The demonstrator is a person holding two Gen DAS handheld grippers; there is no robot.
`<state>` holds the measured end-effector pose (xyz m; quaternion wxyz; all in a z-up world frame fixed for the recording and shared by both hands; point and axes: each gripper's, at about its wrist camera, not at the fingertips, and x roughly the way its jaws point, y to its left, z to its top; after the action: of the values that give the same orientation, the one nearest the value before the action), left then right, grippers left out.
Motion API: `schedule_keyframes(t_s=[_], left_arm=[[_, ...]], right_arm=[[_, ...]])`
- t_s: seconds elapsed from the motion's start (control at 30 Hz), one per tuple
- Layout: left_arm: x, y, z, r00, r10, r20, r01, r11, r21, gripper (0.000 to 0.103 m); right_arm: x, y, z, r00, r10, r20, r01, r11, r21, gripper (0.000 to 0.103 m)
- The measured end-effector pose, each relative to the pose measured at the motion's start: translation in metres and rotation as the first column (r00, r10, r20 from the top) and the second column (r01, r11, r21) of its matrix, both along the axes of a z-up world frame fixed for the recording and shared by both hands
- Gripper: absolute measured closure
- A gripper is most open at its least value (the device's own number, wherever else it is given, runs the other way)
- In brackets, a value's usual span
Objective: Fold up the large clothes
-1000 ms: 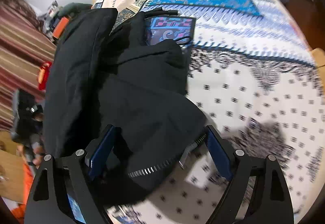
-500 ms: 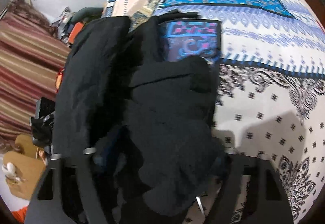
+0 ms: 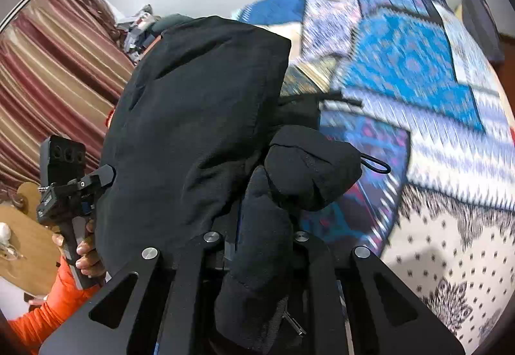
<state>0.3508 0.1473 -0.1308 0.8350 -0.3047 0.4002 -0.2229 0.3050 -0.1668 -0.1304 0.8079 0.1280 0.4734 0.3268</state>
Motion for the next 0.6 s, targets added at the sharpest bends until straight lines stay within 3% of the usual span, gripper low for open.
schedule_keyframes(t_s=[0.13,0.33,0.43,0.6], left_arm=[[0.005,0.027,0.035,0.996,0.028,0.080,-0.031,0.999,0.028,0.022],[0.019,0.081,0.045,0.988,0.071,0.136,-0.077,0.996,0.040,0.022],[0.030,0.115,0.034,0.988,0.098,0.115,-0.103,0.994,0.039,0.022],[0.055,0.164,-0.029,0.989,0.148,-0.002,-0.148,0.988,0.049,0.022]], right_arm=[[0.009,0.027,0.030,0.997,0.012,0.078,-0.012,1.000,0.006,0.091],[0.031,0.072,0.045,0.990,0.038,0.138,-0.042,0.999,0.023,0.091],[0.047,0.098,0.033,0.991,0.055,0.122,-0.057,0.998,0.018,0.091],[0.072,0.144,-0.020,0.997,0.074,0.037,-0.073,0.997,-0.008,0.091]])
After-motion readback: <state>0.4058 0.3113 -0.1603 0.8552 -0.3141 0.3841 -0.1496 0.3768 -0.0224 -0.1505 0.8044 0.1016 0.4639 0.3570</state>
